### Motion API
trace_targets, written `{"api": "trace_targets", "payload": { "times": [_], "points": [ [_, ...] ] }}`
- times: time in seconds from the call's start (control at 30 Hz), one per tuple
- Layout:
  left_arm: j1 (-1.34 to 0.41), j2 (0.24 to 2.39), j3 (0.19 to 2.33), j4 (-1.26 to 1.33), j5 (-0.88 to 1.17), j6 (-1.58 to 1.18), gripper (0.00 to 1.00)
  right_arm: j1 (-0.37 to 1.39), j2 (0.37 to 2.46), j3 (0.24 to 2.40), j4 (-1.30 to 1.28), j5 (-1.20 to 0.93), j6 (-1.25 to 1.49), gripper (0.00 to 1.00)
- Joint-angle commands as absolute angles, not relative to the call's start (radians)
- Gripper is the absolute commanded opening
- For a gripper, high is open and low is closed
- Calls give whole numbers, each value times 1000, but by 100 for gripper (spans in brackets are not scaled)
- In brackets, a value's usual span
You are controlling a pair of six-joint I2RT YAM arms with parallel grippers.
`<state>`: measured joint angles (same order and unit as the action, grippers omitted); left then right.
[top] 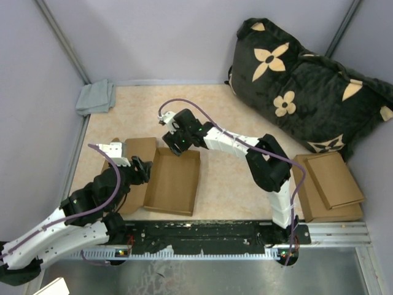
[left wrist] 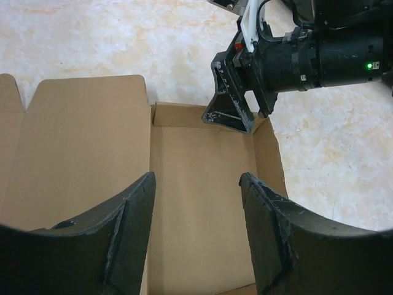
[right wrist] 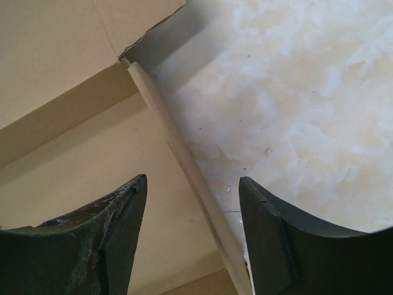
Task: Fold the paper box
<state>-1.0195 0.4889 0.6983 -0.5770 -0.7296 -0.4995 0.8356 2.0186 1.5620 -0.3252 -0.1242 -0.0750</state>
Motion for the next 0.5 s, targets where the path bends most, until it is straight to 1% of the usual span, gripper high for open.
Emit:
{"api": "trace_targets", "payload": {
  "times": [0.0,0.03,0.07,0.17,0.23,0.33,0.4,0.47],
  "points": [
    [-1023,486,692,-574,-734,-505,64,841,2014,1567,-298,-186,-69,61],
    [-1023,487,691,-573,-733,-505,64,841,2018,1562,-295,-183,-61,60],
    [-1024,489,691,-573,-733,-504,64,841,2024,1558,-293,-170,-46,55],
    [-1023,492,690,-573,-733,-504,64,840,2032,1538,-292,-90,7,31],
    [-1023,492,690,-572,-732,-505,64,837,2021,1505,-288,-20,45,22],
    [-1023,495,687,-572,-731,-507,64,822,1971,1417,-285,74,121,14],
    [-1023,498,684,-564,-726,-507,64,810,1897,1327,-271,135,201,9],
    [-1023,506,680,-548,-720,-503,64,803,1823,1219,-247,168,262,8]
  ]
}}
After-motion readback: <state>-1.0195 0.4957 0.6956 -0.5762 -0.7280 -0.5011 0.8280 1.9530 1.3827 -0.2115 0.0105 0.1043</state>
